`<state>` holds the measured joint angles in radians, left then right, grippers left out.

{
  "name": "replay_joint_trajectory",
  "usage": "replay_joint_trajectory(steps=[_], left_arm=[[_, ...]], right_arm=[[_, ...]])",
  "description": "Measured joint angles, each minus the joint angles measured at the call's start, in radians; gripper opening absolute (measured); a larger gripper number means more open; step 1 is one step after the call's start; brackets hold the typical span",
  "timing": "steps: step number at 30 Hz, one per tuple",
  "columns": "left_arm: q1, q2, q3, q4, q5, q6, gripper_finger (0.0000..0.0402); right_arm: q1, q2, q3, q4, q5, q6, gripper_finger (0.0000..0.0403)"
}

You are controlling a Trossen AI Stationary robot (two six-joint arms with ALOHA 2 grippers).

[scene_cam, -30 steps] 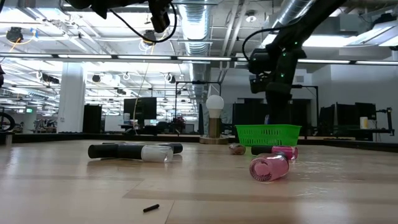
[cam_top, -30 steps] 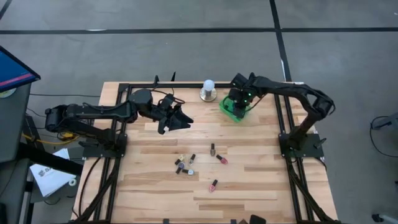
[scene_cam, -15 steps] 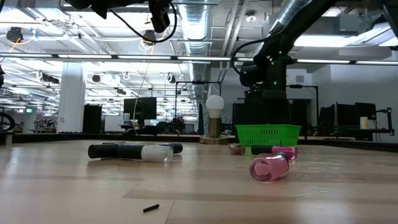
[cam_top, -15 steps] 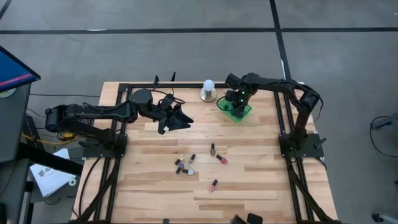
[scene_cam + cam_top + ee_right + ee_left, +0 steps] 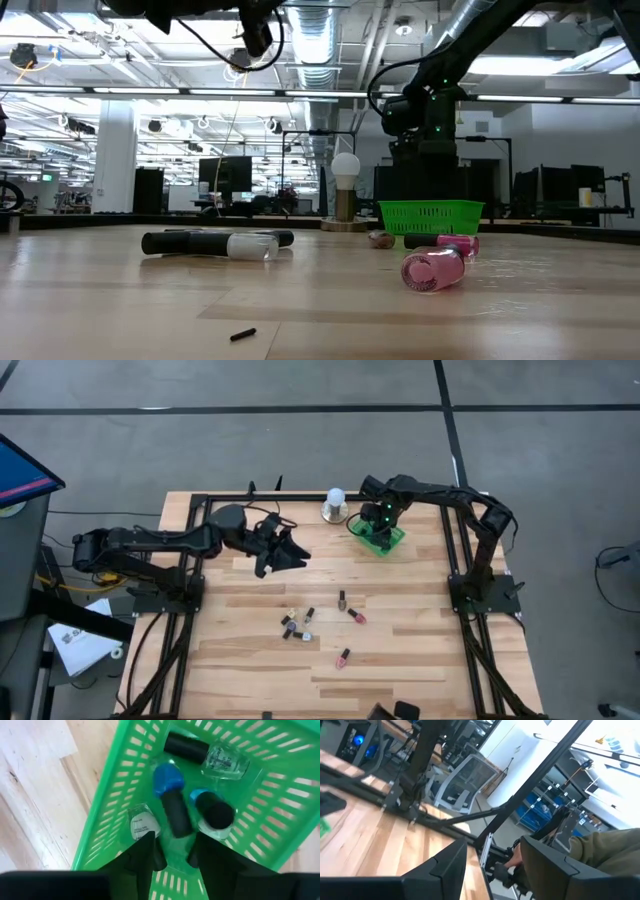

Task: Pick & Place Nail Polish
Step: Put the yellow nail polish bottle into the green bin

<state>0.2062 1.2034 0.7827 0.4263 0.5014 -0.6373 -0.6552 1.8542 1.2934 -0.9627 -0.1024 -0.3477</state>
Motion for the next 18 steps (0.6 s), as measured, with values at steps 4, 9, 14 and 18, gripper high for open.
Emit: replay_joint_trajectory(steps=[4,9,14,18], left_arm=[[0.0,0.0,-0.043,-0.003,-0.002,-0.003,0.0182],[-0.004,0.0,-0.113,-0.007,-0.004,0.013,0.0182],[-0.049,0.0,-0.188,-0.102,-0.067,0.139,0.0182],[-0.131,0.0,-0.238,-0.199,-0.208,0.263,0.0182]], right_arm=[[0.0,0.0,0.0,0.001,0.0,0.009,0.0154],[-0.003,-0.018,0.0,-0.022,0.0,0.015,0.0169],[-0.008,-0.112,0.0,-0.027,0.0,0.021,0.0169],[-0.009,-0.22,0.0,-0.025,-0.001,0.061,0.0161]])
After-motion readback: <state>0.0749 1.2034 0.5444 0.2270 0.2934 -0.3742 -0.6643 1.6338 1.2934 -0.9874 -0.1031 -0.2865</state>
